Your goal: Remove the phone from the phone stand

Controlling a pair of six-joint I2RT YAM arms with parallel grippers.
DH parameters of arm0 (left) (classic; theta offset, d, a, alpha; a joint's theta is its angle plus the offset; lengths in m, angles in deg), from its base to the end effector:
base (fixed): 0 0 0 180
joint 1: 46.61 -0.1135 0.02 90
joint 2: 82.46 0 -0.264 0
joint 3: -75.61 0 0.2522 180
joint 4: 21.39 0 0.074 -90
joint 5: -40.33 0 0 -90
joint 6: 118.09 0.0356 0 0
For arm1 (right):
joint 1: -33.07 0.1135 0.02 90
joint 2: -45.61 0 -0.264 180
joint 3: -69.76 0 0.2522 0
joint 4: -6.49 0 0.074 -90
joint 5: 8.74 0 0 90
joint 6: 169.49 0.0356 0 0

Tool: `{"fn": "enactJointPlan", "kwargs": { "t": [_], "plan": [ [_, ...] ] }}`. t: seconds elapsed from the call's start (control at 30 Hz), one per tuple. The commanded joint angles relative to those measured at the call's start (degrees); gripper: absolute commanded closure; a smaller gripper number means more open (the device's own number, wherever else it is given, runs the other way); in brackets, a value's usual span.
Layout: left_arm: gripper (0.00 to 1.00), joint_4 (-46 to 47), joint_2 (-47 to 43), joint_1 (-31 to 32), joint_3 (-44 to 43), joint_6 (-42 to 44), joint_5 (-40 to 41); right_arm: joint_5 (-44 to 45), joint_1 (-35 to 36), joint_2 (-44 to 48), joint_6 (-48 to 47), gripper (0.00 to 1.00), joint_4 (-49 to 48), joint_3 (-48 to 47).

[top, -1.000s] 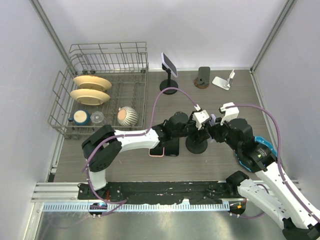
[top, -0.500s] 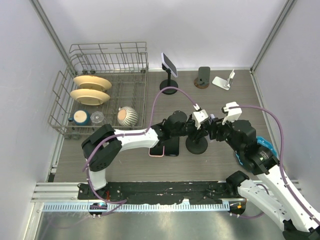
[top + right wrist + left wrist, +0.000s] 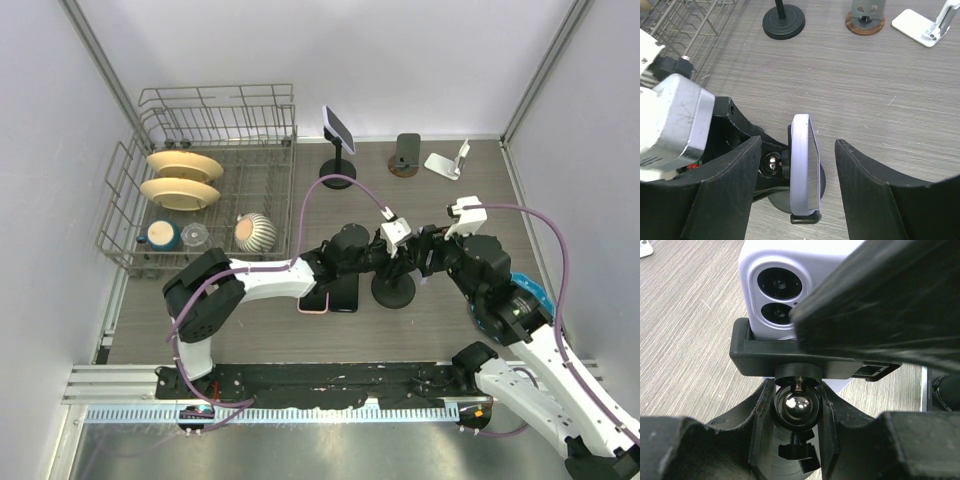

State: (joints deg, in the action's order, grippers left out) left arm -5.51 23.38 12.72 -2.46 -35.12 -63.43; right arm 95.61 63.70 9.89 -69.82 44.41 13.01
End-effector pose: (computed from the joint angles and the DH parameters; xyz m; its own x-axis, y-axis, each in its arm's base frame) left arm 0.2077 -0.3668 0.2276 -0.2211 0.1397 -0.9652 0.9341 0.3147 -0.1684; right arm 0.1292 0.0662 0.3266 -0.2951 0.0144 -0.9554 -0.2434 0.9658 0.0897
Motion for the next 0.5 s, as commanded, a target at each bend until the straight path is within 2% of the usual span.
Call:
{"fn": "enactJointPlan", "kwargs": {
  "t": [0.0, 0.3, 0.47],
  "plan": [
    [1.00, 2.4, -2.3, 0.0, 0.6, -3.4, -1.6, 2.3, 0.1, -1.2, 1.8, 0.35, -6.0, 2.0],
    [1.00, 2.2, -2.6, 0.0, 0.7, -4.0, -1.6, 6.5, 0.2, -1.5, 2.8, 0.47, -13.3, 8.2],
    [1.00, 2.1, -2.4, 0.0, 0.7, -4.7, -1.4, 5.9, 0.2, -1.2, 2.5, 0.56, -14.7, 8.9]
  ]
}}
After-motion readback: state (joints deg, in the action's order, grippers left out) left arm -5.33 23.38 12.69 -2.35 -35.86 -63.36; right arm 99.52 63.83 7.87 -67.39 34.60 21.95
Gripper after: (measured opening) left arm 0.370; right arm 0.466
